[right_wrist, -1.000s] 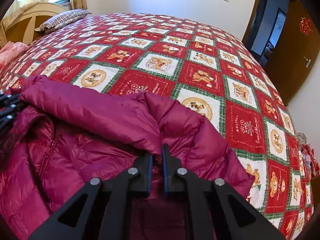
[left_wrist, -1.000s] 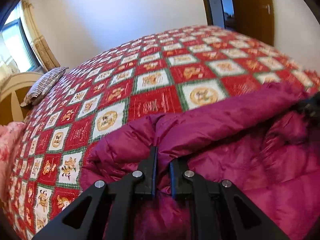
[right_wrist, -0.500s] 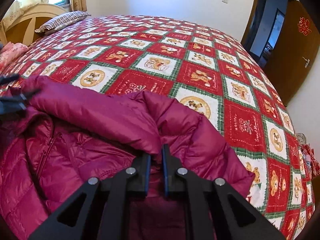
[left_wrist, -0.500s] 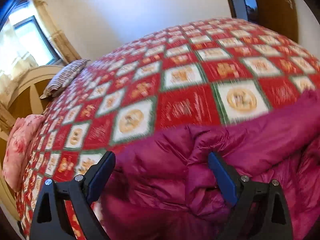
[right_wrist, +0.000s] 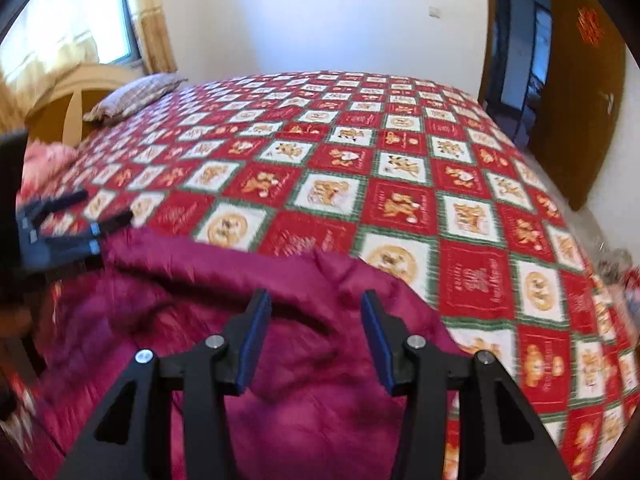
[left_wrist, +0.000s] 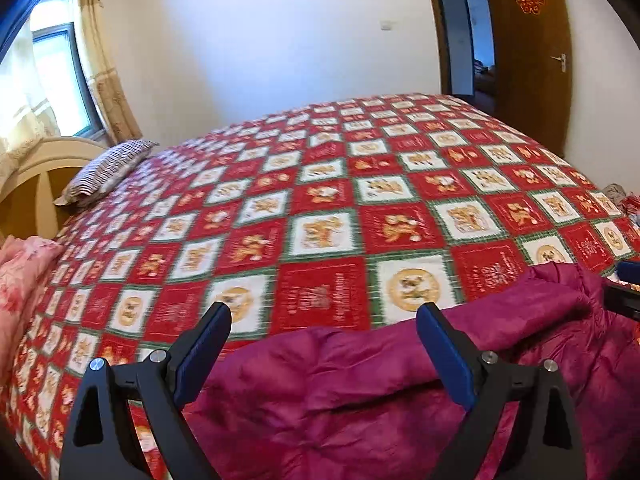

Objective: Fold large clothes

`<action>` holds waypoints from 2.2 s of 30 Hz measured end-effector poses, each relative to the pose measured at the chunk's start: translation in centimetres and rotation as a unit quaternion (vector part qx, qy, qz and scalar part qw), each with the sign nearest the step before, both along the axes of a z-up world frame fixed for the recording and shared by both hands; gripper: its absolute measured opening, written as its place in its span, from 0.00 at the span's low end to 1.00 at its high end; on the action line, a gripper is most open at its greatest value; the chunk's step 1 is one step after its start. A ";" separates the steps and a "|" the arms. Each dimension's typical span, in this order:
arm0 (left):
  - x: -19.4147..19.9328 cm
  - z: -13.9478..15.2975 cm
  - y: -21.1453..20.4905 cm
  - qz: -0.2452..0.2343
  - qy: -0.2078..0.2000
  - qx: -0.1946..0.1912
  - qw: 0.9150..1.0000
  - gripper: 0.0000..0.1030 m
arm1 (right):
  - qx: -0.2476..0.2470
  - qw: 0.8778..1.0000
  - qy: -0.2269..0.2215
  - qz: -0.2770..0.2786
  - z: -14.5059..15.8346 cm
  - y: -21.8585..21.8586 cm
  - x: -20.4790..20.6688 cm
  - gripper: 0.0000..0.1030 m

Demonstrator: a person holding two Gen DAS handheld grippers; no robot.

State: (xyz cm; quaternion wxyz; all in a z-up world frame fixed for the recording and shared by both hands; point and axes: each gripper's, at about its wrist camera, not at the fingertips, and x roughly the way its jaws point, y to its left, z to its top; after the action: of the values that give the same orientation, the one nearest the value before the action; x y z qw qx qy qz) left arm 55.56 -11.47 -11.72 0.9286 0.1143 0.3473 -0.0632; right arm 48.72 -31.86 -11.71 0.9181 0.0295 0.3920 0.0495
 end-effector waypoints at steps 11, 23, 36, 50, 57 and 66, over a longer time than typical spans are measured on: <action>1.1 -7.4 -1.2 0.013 0.069 -0.001 0.998 0.91 | 0.011 0.999 0.037 -0.006 -6.1 2.3 2.7 0.43; 1.2 -8.6 -1.4 0.016 0.067 0.006 0.998 0.92 | -0.021 0.999 0.027 -0.002 -7.3 3.0 2.5 0.43; 1.1 -8.8 -1.8 0.018 0.056 0.025 0.998 0.92 | -0.045 0.999 0.027 -0.004 -7.7 3.5 2.8 0.44; 0.8 -9.0 -2.4 0.020 0.046 0.048 0.998 0.93 | -0.068 0.997 0.027 -0.007 -7.8 4.2 2.8 0.44; 0.8 -9.0 -2.5 0.020 0.046 0.048 0.998 0.93 | -0.072 0.997 0.027 -0.007 -7.9 4.3 2.9 0.44; 0.8 -9.1 -2.5 0.019 0.047 0.047 0.998 0.93 | -0.079 0.996 0.028 -0.007 -8.0 4.5 3.1 0.44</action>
State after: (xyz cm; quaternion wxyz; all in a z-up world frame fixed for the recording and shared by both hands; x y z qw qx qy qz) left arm 56.37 -13.95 -20.79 0.9057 0.1483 0.3957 -0.0341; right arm 51.79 -27.38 -19.69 0.9067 -0.0385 0.4199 0.0110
